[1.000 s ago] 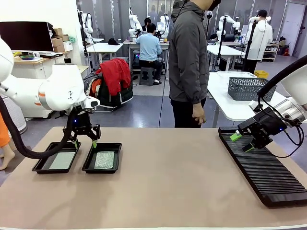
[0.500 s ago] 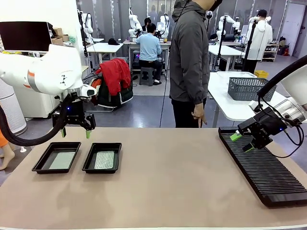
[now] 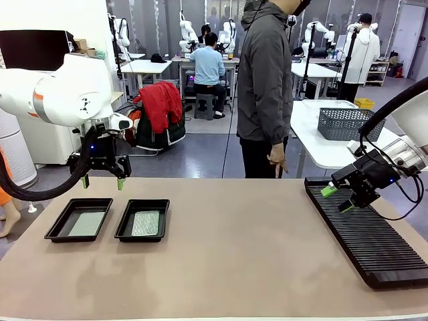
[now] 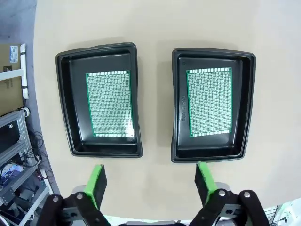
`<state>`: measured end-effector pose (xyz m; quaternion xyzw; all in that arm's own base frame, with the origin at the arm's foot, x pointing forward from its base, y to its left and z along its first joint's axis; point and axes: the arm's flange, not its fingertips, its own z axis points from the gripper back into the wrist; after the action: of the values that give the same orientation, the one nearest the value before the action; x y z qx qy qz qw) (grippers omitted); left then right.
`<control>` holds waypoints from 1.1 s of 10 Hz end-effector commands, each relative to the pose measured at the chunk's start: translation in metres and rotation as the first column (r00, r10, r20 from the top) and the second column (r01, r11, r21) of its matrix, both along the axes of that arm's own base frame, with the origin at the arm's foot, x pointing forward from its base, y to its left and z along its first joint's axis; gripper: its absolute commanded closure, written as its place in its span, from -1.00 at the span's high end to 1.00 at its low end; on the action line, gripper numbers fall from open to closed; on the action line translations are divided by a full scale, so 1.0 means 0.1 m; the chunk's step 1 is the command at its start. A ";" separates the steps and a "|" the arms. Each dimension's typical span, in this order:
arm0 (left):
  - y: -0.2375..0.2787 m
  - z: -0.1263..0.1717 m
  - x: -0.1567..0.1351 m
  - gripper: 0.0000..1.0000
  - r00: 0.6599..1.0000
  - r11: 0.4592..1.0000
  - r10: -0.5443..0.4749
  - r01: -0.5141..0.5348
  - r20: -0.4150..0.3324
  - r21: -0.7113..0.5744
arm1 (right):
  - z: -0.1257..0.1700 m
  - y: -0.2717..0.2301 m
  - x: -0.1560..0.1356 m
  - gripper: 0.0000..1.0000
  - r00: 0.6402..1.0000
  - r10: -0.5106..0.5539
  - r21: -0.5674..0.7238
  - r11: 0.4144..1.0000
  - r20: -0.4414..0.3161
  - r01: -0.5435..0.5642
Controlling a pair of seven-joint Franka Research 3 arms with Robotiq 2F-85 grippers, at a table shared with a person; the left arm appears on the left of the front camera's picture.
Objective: Inspect and transfer BCBs to ESD trays.
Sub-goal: Pick up the ESD tray and place it on the left side of the table.
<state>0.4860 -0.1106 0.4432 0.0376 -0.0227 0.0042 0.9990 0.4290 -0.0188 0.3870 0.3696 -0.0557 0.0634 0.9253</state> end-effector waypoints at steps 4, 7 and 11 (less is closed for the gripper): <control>0.00 0.00 0.00 1.00 1.000 1.000 0.001 -0.001 0.001 -0.001 | 0.00 0.02 -0.02 1.00 1.000 -0.020 -0.008 1.000 -0.004 0.020; 0.00 0.00 0.00 1.00 1.000 1.000 0.001 -0.001 0.001 -0.001 | 0.00 0.02 -0.02 1.00 1.000 -0.020 -0.008 1.000 -0.004 0.020; 0.00 0.00 0.00 1.00 1.000 1.000 0.001 -0.001 0.001 -0.001 | 0.00 0.02 -0.02 1.00 1.000 -0.020 -0.008 1.000 -0.004 0.020</control>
<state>0.4861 -0.1106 0.4430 0.0376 -0.0225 0.0041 0.9990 0.4290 -0.0188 0.3870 0.3696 -0.0557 0.0634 0.9253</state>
